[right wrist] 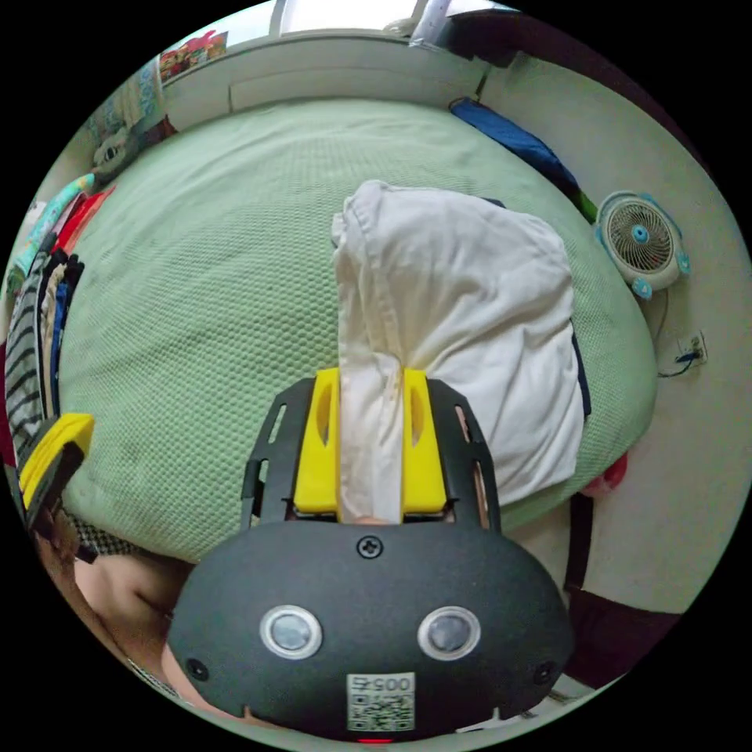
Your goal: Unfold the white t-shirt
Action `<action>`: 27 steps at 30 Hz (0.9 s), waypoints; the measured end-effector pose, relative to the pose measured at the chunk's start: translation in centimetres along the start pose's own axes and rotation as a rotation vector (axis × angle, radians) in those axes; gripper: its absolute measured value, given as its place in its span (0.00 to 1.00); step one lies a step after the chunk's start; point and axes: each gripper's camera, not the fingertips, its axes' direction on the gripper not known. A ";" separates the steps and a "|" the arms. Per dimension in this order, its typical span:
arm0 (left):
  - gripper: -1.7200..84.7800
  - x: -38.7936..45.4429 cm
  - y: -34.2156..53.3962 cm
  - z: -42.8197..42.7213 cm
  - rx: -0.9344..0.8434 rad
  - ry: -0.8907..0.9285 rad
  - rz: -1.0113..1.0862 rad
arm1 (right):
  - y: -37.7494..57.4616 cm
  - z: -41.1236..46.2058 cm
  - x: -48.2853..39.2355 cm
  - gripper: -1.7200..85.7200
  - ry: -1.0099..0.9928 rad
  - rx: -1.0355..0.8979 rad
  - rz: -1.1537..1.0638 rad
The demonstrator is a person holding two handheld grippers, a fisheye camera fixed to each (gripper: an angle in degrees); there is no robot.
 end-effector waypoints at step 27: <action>0.01 -9.6 1.8 -4.3 0.015 -0.024 -0.070 | -2.1 -8.6 5.6 0.02 -0.438 0.054 0.038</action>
